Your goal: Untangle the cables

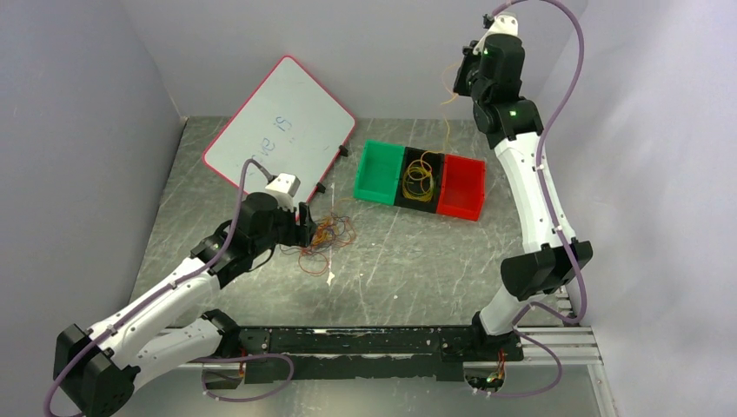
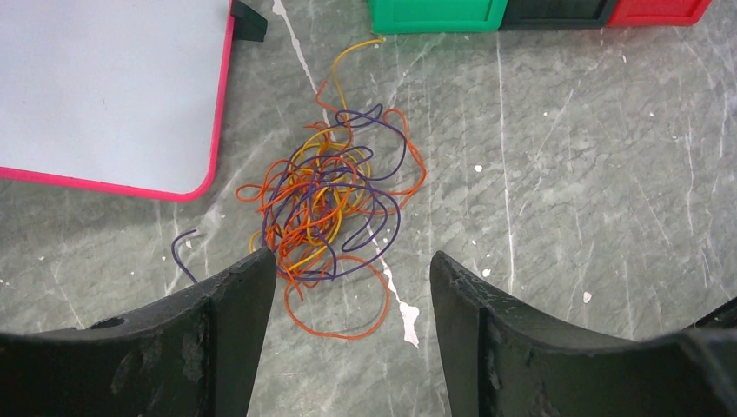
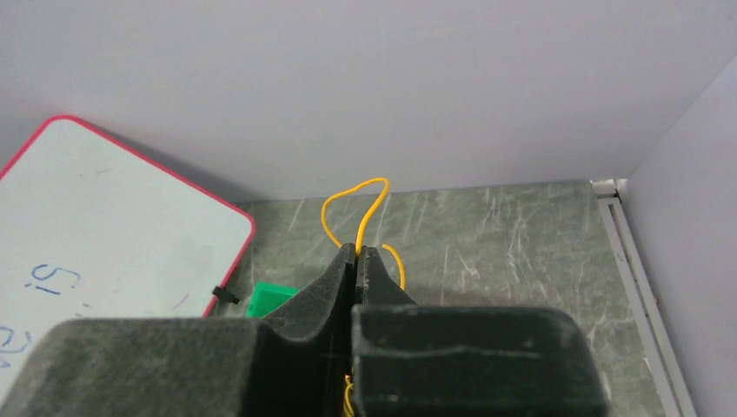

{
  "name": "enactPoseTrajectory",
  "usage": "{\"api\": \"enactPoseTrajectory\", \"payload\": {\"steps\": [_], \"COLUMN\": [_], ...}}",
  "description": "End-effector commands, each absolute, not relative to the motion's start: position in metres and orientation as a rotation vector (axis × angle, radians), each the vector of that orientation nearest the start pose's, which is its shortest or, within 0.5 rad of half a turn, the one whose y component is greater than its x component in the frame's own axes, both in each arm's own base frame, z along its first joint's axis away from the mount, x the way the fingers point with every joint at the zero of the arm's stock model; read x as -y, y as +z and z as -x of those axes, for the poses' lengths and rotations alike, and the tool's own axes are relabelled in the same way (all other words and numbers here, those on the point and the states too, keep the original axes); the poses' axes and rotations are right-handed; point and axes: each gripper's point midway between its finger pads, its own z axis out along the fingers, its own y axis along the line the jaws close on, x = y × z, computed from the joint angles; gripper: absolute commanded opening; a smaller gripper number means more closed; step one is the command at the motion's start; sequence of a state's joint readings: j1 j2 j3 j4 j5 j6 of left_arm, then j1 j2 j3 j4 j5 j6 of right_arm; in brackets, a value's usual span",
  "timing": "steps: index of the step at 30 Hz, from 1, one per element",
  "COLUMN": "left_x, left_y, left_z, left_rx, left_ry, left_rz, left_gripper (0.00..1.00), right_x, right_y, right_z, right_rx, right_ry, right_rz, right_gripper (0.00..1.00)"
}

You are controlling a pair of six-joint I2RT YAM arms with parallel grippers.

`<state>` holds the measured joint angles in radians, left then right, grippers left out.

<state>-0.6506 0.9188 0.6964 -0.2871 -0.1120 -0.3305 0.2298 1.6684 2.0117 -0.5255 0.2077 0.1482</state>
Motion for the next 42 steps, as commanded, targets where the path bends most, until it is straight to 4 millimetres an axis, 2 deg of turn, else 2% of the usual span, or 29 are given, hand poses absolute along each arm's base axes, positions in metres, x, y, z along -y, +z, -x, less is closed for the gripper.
{"api": "enactPoseTrajectory", "payload": {"steps": [1, 6, 13, 21, 30, 42], "left_x": [0.184, 0.184, 0.180, 0.183, 0.185, 0.184], "left_y": [0.170, 0.170, 0.167, 0.164, 0.165, 0.161], "left_z": [-0.252, -0.251, -0.249, -0.247, -0.247, -0.242], "left_rx": [-2.103, -2.105, -2.111, -2.120, -2.121, -2.137], "left_ry": [-0.482, -0.487, -0.476, -0.490, -0.496, -0.508], "left_rz": [-0.259, -0.257, -0.253, -0.268, -0.275, -0.279], "left_gripper": [0.70, 0.70, 0.70, 0.70, 0.70, 0.70], "right_x": [-0.076, -0.083, -0.089, -0.092, -0.095, -0.109], "right_y": [0.425, 0.398, 0.374, 0.329, 0.266, 0.181], "right_z": [-0.483, -0.492, -0.504, -0.506, -0.509, -0.498], "right_rx": [-1.749, -1.794, -1.832, -1.909, -2.022, -2.208], "right_ry": [0.077, 0.098, 0.118, 0.124, 0.110, 0.175], "right_rz": [-0.076, -0.064, -0.055, -0.045, -0.022, 0.034], "right_gripper": [0.00, 0.00, 0.00, 0.00, 0.00, 0.00]}}
